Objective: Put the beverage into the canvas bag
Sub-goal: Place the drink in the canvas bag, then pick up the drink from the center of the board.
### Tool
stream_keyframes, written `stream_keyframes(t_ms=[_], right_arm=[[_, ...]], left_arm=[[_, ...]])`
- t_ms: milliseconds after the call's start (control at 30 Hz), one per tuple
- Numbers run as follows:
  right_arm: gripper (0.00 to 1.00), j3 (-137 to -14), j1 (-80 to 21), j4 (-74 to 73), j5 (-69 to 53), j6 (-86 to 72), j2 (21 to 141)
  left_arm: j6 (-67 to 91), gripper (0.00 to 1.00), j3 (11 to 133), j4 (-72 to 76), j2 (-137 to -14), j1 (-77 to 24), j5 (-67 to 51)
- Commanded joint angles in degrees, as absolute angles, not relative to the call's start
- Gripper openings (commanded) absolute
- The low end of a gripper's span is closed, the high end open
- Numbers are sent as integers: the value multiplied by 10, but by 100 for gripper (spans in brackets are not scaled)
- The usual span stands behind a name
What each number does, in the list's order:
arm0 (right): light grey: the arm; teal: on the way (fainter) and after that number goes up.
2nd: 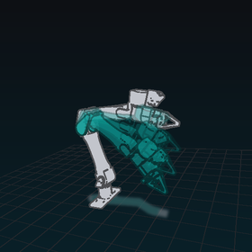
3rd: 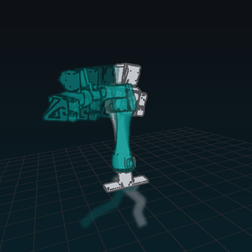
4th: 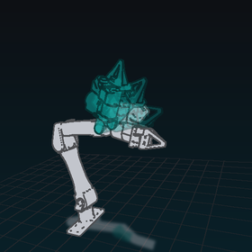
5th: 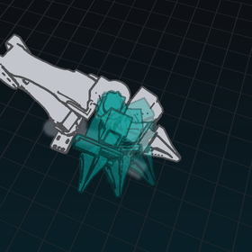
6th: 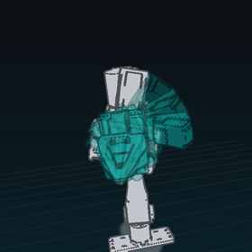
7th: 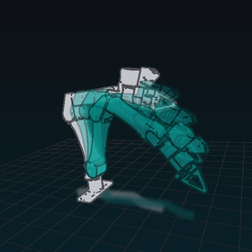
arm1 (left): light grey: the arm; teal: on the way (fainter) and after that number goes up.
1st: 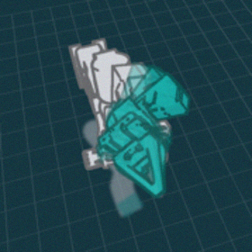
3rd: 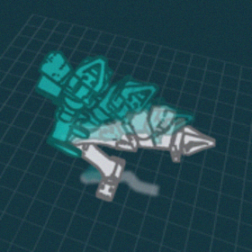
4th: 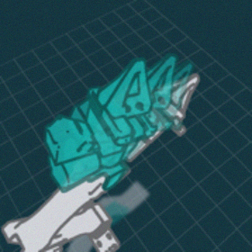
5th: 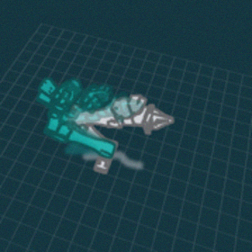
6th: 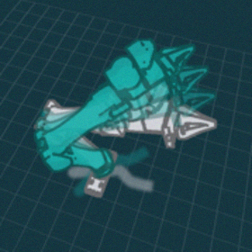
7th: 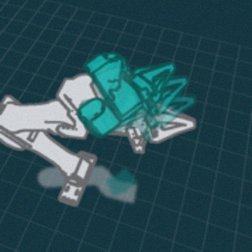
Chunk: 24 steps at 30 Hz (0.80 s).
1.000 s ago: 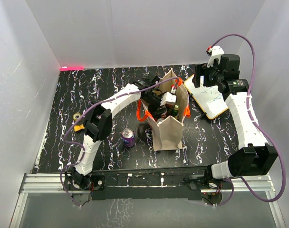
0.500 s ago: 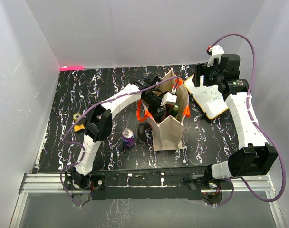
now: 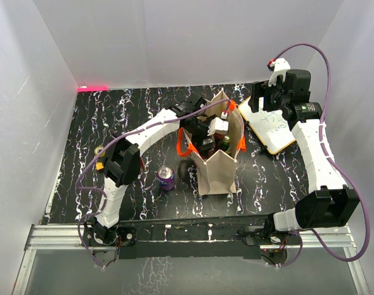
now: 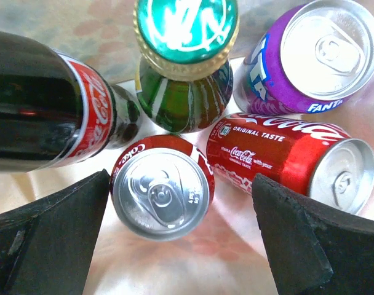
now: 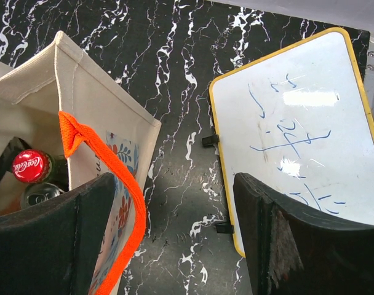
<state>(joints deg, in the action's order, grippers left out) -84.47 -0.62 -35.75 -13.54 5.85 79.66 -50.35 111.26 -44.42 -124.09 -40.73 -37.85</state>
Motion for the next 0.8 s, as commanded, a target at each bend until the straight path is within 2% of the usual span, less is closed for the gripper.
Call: stream_keyframes(t_ms=[0,400,633,767], right_arm=[[81,-843,-3,-322,-145,52,782],[82,-853,-3,-323,-151,50,790],[84,-862,-4,-319,-172,36,809],[84,-877,-4,-315,-182,30,825]], left_arm=[[-495,97,1099,-423,-1165,-409,-376],[-487,97,1100,-425,-1119,-399,-360],[-411,97,1103,-371,-1082,-375,-369],[-316,96,1090,-306,-1049,-348,-357]])
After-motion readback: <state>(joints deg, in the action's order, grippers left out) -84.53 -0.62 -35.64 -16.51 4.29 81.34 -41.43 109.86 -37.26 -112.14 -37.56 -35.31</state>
